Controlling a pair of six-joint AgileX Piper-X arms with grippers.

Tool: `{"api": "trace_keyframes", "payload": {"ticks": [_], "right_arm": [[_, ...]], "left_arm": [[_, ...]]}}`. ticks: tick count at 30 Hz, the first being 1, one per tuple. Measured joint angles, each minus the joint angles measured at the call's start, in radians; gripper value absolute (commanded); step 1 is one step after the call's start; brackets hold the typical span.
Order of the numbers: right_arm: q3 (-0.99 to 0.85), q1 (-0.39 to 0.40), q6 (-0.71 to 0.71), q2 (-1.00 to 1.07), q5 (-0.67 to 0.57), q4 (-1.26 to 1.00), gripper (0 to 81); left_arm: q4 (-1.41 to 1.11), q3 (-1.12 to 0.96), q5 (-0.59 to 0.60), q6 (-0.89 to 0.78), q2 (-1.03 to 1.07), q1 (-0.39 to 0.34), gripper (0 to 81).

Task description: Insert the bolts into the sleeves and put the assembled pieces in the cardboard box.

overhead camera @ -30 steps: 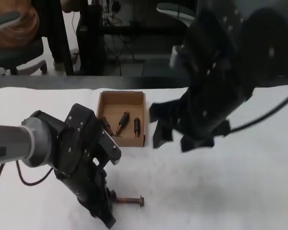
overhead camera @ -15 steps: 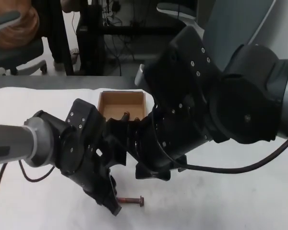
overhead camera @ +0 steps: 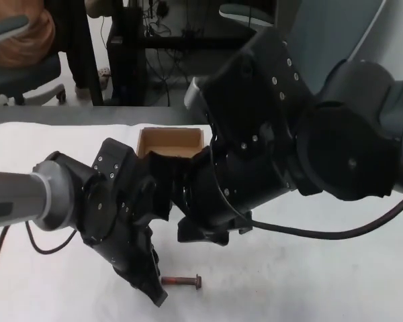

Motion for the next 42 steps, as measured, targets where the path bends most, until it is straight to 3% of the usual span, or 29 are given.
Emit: {"api": "trace_keyframes", "payload": {"ticks": [1,2,3,5,9,18,26,42], "right_arm": [[0.000,0.000,0.000,-0.002,-0.005,-0.001,70.0],[0.000,0.000,0.000,-0.005,-0.009,-0.001,70.0],[0.000,0.000,0.002,-0.008,-0.011,-0.001,70.0],[0.000,0.000,0.002,-0.014,-0.014,-0.002,70.0],[0.000,0.000,-0.003,-0.039,-0.015,-0.002,70.0],[0.000,0.000,-0.023,-0.120,-0.022,-0.024,70.0],[0.000,0.000,-0.046,-0.137,-0.034,-0.026,70.0],[0.000,0.003,-0.094,-0.137,-0.074,-0.030,70.0]], "left_arm": [[0.011,0.000,0.000,-0.004,0.000,0.000,53.8],[0.026,0.002,-0.002,-0.011,0.000,0.000,57.1],[0.034,0.003,-0.002,-0.019,0.003,0.000,55.2],[0.039,0.003,-0.019,-0.022,0.003,0.000,41.7],[0.038,0.003,-0.053,-0.020,0.003,0.000,2.2],[0.050,-0.007,-0.065,-0.015,0.003,-0.008,1.8],[0.077,-0.079,-0.086,0.036,0.015,-0.076,1.8],[0.050,-0.105,-0.134,0.114,0.088,-0.101,1.8]]}}
